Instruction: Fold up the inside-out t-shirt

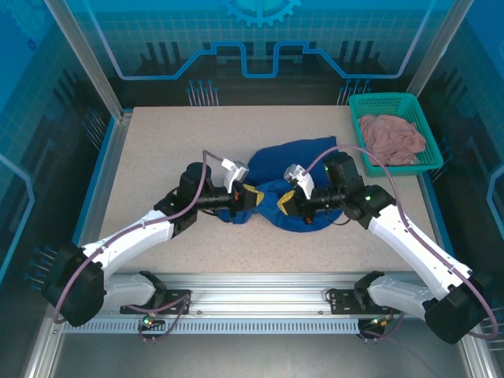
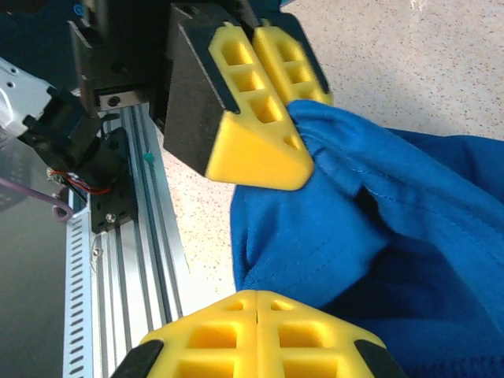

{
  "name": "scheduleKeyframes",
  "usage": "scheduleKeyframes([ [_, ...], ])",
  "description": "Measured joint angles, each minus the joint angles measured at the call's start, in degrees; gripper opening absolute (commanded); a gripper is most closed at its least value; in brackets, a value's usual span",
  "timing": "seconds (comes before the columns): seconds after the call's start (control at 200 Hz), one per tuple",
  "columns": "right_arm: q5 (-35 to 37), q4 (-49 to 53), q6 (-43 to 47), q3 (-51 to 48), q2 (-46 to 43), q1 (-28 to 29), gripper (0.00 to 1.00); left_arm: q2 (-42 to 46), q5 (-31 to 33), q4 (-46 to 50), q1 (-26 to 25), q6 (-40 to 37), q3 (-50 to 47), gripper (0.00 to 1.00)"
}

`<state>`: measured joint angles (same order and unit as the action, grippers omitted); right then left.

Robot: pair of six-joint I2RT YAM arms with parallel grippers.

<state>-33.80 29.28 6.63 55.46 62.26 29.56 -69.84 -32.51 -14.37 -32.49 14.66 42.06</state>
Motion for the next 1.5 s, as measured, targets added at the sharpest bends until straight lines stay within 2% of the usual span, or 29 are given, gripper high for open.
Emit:
scheduleKeyframes([
  [0.13, -0.11, -1.53, -1.62, -0.09, 0.00, 0.00, 0.00, 0.00, 0.90, 0.74, 0.11, -0.04, 0.00, 0.33],
  [0.3, -0.02, -2.32, -2.78, -0.09, 0.00, 0.00, 0.00, 0.00, 1.33, 0.83, 0.13, 0.20, -0.07, 0.31],
  [0.375, 0.11, -2.34, -2.93, -0.09, 0.00, 0.02, 0.00, 0.00, 1.44, 0.85, 0.13, 0.22, -0.15, 0.25],
  [0.425, 0.15, -2.34, -3.02, -0.09, 0.04, 0.02, 0.00, 0.00, 1.44, 0.83, 0.13, 0.24, -0.15, 0.24],
  [0.57, 1.07, -2.16, -3.19, -1.66, 0.09, 0.15, 0.00, 0.00, 2.12, 0.92, 0.13, 0.35, -0.15, 0.30],
  [0.765, 7.32, 0.13, -6.86, -8.22, 0.55, 2.29, 0.00, -1.60, 6.80, 4.87, 0.13, 0.39, 0.79, 0.36],
  [0.825, 8.85, 1.14, -9.62, -10.95, 1.03, 3.13, 0.10, -2.12, 8.02, 5.86, 0.13, 0.42, 0.90, 0.37],
  [0.915, 9.86, 2.05, -13.66, -14.29, 0.96, 4.20, 0.31, -2.99, 9.49, 6.97, 0.13, 0.44, 0.92, 0.40],
  [0.97, 10.60, 2.05, -16.00, -15.28, 0.42, 4.22, 0.38, -3.67, 10.21, 7.39, 0.11, 0.55, 0.92, 0.41],
  [1.095, 13.40, 0.74, -20.37, -15.26, -0.79, 2.27, 0.41, -5.75, 11.76, 8.66, -0.68, 1.01, 0.94, 0.44],
  [1.205, 17.97, 0.72, -23.02, -13.60, 3.45, 0.22, 0.42, -7.19, 12.83, 10.08, -3.30, 1.53, 0.96, 0.48],
  [1.306, 19.52, 1.03, -23.96, -13.42, 7.28, 0.72, 0.48, -8.11, 13.29, 10.91, -6.03, 1.88, 0.96, 0.53],
  [1.421, 20.13, 1.16, -25.31, -14.56, 6.45, 2.43, 0.54, -9.25, 13.97, 11.17, -8.13, 2.05, 0.96, 0.55],
  [1.501, 20.28, 1.09, -26.12, -15.50, 5.84, 3.08, 0.57, -10.34, 16.65, 11.82, -8.46, 3.02, 0.96, 0.56],
])
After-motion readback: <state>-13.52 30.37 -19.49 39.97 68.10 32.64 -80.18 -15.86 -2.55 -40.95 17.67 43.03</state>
